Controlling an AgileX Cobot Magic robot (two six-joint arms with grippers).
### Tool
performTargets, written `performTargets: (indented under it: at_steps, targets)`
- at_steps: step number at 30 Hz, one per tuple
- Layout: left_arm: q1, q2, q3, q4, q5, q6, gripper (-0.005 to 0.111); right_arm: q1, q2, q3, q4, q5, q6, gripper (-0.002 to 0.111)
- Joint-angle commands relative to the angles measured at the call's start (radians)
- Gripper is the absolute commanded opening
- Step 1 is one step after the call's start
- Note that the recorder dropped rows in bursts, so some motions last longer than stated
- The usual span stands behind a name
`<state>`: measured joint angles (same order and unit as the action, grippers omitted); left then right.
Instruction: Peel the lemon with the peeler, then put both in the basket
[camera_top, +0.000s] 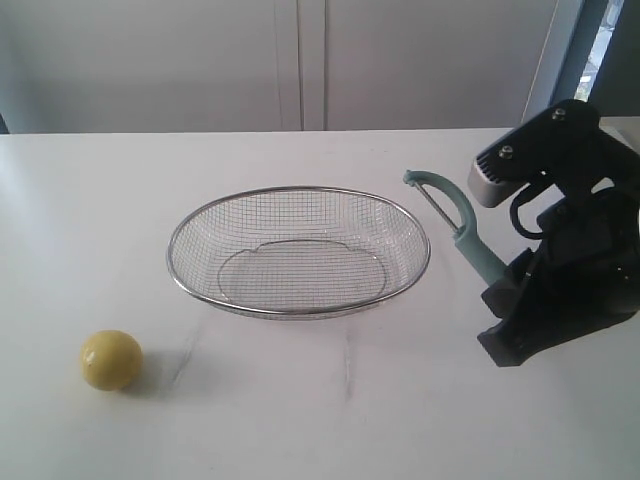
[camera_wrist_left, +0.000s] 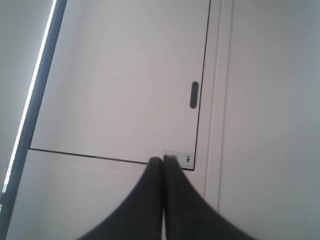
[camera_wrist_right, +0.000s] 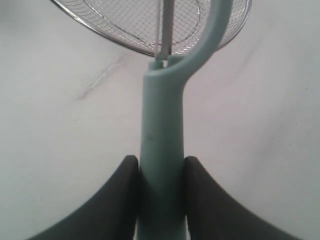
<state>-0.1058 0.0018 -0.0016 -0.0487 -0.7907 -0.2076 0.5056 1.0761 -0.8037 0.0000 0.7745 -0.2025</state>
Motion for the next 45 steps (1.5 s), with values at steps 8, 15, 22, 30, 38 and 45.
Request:
performTargets:
  at_steps: [8,15,22,30,38,45]
  targets:
    - [-0.007,-0.002,-0.116,0.001,-0.015,0.002,0.000,-0.005,-0.008,0.003,0.009,-0.014,0.006,0.000]
    - [-0.007,-0.002,-0.148,0.001,0.007,0.002,0.000,-0.005,-0.008,0.003,0.009,-0.014,0.006,0.000]
    - [-0.007,0.030,-0.153,-0.001,0.000,0.071,0.000,-0.005,-0.008,0.003,0.009,-0.014,0.006,0.000]
    - [-0.007,0.126,-0.153,-0.001,0.088,0.120,0.000,-0.005,-0.008,0.003,0.009,-0.014,0.006,0.000]
    - [-0.007,0.201,-0.153,0.001,0.172,0.181,0.000,-0.005,-0.008,0.003,0.009,-0.014,0.006,0.000]
    - [-0.007,0.201,-0.221,0.001,0.421,0.257,0.000,-0.005,-0.008,0.003,0.009,-0.014,0.006,0.000]
